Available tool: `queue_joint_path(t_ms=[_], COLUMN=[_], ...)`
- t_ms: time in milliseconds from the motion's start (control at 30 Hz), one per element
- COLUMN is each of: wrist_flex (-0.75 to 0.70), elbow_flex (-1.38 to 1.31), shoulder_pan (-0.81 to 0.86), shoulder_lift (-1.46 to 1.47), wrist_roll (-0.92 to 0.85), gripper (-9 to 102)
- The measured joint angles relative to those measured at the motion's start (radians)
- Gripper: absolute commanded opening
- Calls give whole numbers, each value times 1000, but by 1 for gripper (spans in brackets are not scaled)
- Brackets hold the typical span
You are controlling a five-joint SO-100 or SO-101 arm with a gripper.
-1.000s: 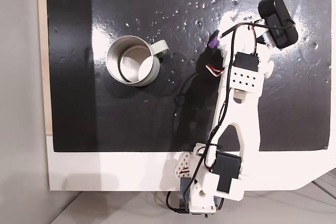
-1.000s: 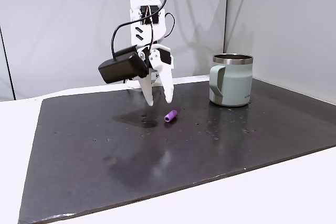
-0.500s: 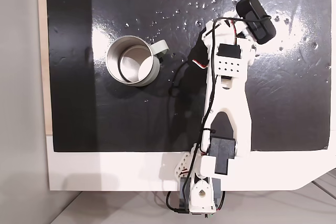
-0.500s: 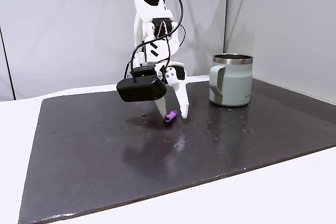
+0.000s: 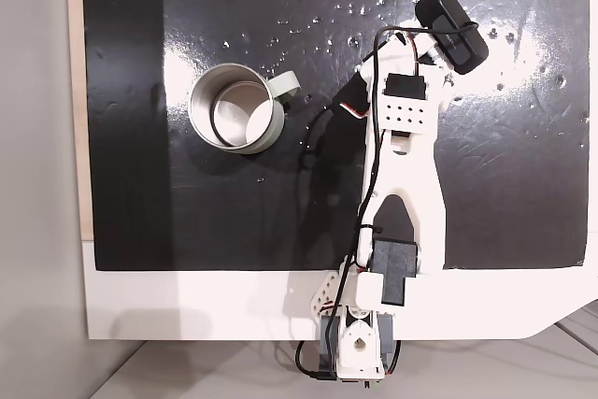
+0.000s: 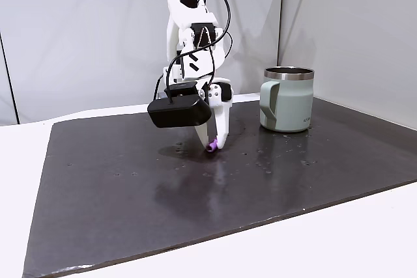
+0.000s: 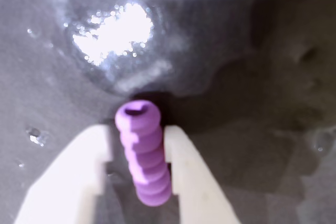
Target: Grasp a pengrip and put it in the cup.
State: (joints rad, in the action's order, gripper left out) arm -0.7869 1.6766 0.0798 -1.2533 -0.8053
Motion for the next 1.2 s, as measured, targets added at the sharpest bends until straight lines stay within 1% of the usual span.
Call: queue_joint_path(t_ms=[33,300,500,667,800,1033,1200], wrist_flex=[-5,-44,-204,-290,-357,-426,-491], elbow_flex=[0,-37,-155,-190,-190,-173,-183], shoulder_pan=[0,0,-23,-58,-104,-207,-268], shoulder_lift=[3,12,17,-3,-77,-261,-337], wrist_roll=[-3,-6,55,75,84,103,110], gripper=[0,0,0,0,0,0,0])
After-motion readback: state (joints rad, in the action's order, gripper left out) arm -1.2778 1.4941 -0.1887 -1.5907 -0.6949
